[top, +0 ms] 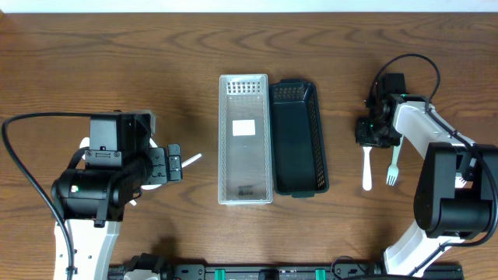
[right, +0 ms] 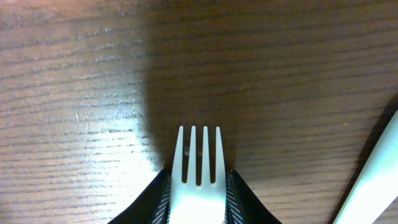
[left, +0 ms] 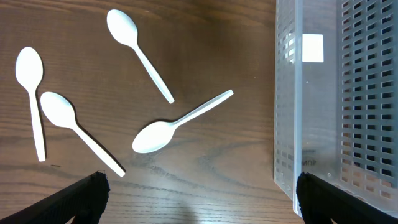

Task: Pack container
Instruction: 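Carry the fork over the black basket and release it inside, then return the right gripper and grasp a second white fork, then carry the second fork into the black basket and release, then grasp a white spoon on the right with the right gripper, then carry the spoon into the black basket and release it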

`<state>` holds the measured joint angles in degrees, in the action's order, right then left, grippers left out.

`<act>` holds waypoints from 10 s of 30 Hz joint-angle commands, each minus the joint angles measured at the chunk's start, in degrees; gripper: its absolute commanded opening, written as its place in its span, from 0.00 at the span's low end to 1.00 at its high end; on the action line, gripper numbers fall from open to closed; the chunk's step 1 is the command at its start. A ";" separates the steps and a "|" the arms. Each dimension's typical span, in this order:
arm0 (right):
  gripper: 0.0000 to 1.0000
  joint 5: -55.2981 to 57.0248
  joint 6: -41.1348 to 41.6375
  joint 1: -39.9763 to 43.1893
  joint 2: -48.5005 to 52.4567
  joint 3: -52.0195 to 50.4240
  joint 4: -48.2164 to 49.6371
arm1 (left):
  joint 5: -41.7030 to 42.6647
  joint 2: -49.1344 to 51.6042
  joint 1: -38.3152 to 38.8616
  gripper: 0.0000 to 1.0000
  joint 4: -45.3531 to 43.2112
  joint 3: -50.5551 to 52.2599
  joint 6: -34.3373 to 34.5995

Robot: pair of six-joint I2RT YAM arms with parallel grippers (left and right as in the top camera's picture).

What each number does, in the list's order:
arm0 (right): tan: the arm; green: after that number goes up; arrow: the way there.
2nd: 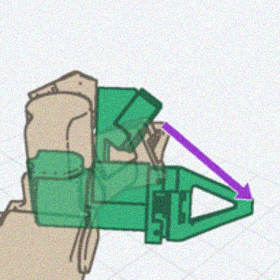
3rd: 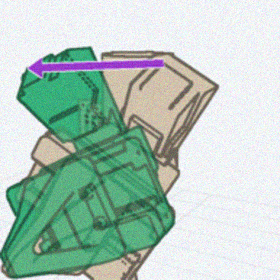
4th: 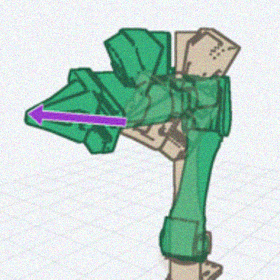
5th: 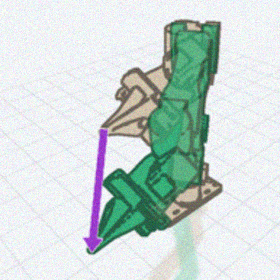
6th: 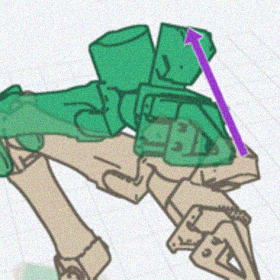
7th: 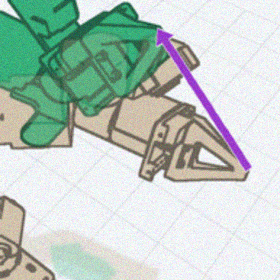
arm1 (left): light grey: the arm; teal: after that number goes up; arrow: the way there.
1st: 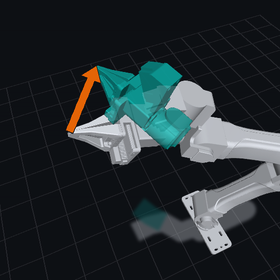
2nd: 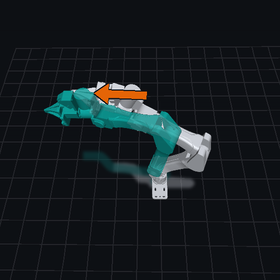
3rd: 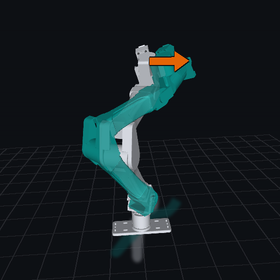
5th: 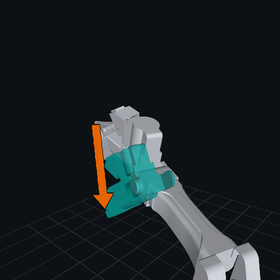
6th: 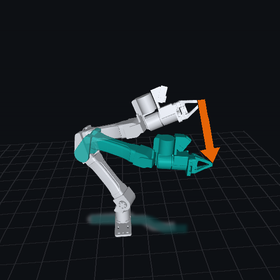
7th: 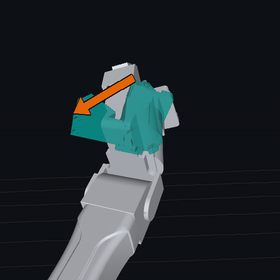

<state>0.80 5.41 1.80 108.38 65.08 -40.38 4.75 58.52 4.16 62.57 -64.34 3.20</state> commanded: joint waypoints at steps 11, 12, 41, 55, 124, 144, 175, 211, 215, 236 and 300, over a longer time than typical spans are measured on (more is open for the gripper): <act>0.05 -0.20 -0.28 -2.54 -3.93 9.55 -8.74 | 0.20 0.22 -0.35 0.98 -0.04 -0.76 0.33; 0.06 -0.20 -0.13 -3.50 -5.57 12.22 -10.93 | 0.20 0.22 -0.35 0.98 -0.04 -0.76 0.33; 0.21 -0.46 18.53 -30.08 1.84 20.28 -18.12 | 0.20 0.22 -0.35 0.98 -0.02 -0.76 0.33; 0.64 3.85 14.27 -26.40 -4.20 33.57 -22.67 | 0.17 0.22 -0.35 0.98 0.00 -0.76 0.33; 0.43 -0.42 11.04 10.88 -14.51 -18.29 4.00 | 0.20 2.58 -0.35 0.98 -0.04 -0.61 0.33; 0.09 -0.63 11.21 9.75 -17.09 -12.31 -1.68 | 0.20 2.58 -0.35 0.98 -0.04 -0.61 0.33; 0.09 -1.31 19.65 -30.60 -1.84 14.75 -14.86 | 0.17 2.58 -0.35 0.98 -0.04 -0.61 0.33; 0.98 3.28 3.58 21.99 -4.90 24.28 -21.42 | 0.17 2.58 -0.35 0.98 -0.07 -0.61 0.31; 0.99 3.26 1.68 23.74 -0.04 22.01 -20.24 | 0.17 2.58 -0.35 0.98 -0.07 -0.61 0.31; 0.99 0.81 -2.54 25.20 13.29 19.87 -16.15 | 0.17 2.58 -0.35 0.98 -1.38 -0.61 0.31; 0.06 -2.78 10.73 -15.72 -13.14 29.42 -22.36 | 0.17 2.58 -0.35 0.98 -1.36 -0.61 0.33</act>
<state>-1.96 10.70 -9.19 94.06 94.89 -62.50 4.75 61.04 4.16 61.12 -64.34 3.20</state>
